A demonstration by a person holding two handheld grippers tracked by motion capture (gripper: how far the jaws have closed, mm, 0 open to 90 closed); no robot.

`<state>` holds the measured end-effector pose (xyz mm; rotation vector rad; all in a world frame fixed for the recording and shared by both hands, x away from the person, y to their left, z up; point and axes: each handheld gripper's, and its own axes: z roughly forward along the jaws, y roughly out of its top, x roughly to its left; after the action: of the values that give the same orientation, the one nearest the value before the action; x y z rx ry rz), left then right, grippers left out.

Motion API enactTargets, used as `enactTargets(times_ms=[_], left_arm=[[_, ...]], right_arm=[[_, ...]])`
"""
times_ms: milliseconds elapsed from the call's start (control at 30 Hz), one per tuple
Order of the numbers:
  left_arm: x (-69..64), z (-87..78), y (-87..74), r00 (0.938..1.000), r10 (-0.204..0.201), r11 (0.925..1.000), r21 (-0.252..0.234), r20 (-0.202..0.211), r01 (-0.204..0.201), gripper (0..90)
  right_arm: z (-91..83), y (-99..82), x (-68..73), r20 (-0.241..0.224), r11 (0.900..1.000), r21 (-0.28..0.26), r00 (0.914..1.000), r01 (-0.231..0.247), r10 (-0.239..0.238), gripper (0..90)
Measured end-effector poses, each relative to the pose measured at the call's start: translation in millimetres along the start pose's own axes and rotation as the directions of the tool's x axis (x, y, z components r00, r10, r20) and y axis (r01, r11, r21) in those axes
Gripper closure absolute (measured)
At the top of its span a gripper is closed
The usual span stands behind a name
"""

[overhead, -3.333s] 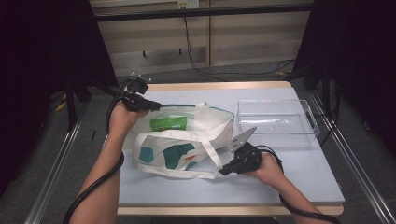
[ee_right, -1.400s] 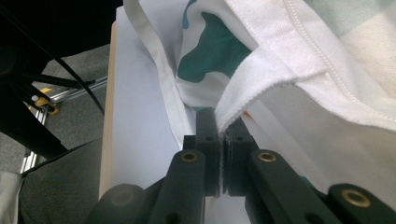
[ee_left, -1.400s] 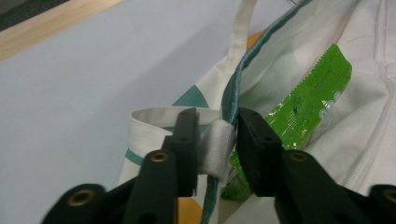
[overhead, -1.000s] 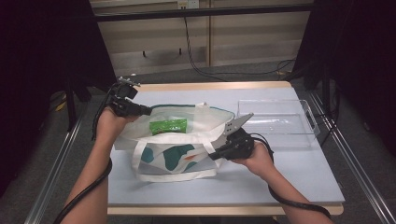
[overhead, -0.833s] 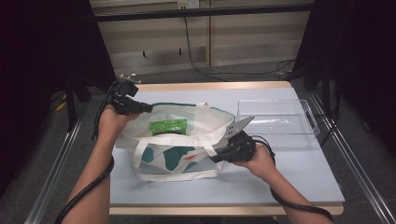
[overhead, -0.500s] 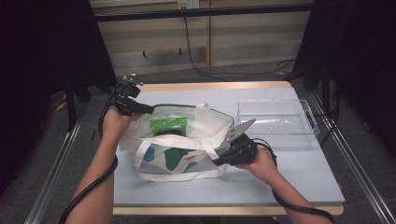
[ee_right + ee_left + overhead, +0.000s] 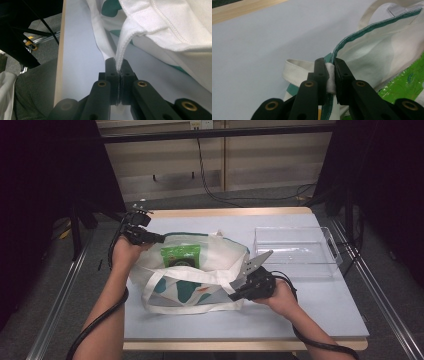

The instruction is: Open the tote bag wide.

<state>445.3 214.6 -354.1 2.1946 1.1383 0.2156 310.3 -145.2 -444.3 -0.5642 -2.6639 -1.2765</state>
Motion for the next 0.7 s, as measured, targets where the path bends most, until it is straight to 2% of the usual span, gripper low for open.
enactTargets(times_ms=[167, 200, 400, 433, 467, 567, 600, 700], left_arm=[[1.2, 2.5, -1.8, 1.0, 0.006, 1.0, 0.001, -0.003, -0.006, 81.8], [0.4, 3.3, -2.5, 0.9999, -0.011, 0.9999, -0.003, 0.0, 0.011, 81.8], [3.0, 6.0, -4.2, 0.9998, -0.016, 0.9999, -0.004, -0.009, 0.016, 81.8], [4.5, 6.3, -4.1, 1.0, -0.007, 0.9999, 0.01, -0.004, 0.007, 81.8], [4.1, 7.0, -4.1, 0.9999, -0.005, 1.0, 0.007, -0.016, 0.005, 81.8], [4.1, 8.2, -4.1, 0.9999, 0.0, 0.9999, 0.014, -0.011, 0.0, 81.9], [3.4, 9.1, -4.1, 0.9998, -0.007, 1.0, 0.003, -0.021, 0.007, 81.9], [4.7, 10.1, -4.7, 0.9998, -0.016, 0.9998, 0.008, -0.011, 0.016, 81.9]], right_arm=[[1.1, -4.1, -1.5, 0.005, 0.9999, -0.009, 1.0, -0.008, 0.008, 87.9], [1.1, -4.1, -1.5, 0.005, 0.9999, -0.009, 1.0, -0.008, 0.008, 87.9], [3.2, -5.5, -0.9, -0.006, 1.0, -0.003, 1.0, -0.006, 0.006, 87.9], [2.5, -6.2, -1.5, 0.001, 1.0, 0.0, 1.0, -0.008, 0.008, 88.0], [2.8, -6.7, -1.8, 0.001, 1.0, -0.001, 1.0, -0.006, 0.006, 88.0], [3.0, -8.3, -1.9, -0.003, 1.0, 0.005, 1.0, -0.006, 0.006, 88.0], [3.1, -8.7, -1.7, -0.003, 1.0, 0.006, 1.0, -0.006, 0.006, 88.0], [3.5, -9.4, -1.5, -0.002, 0.9999, 0.007, 1.0, -0.008, 0.008, 88.0]])
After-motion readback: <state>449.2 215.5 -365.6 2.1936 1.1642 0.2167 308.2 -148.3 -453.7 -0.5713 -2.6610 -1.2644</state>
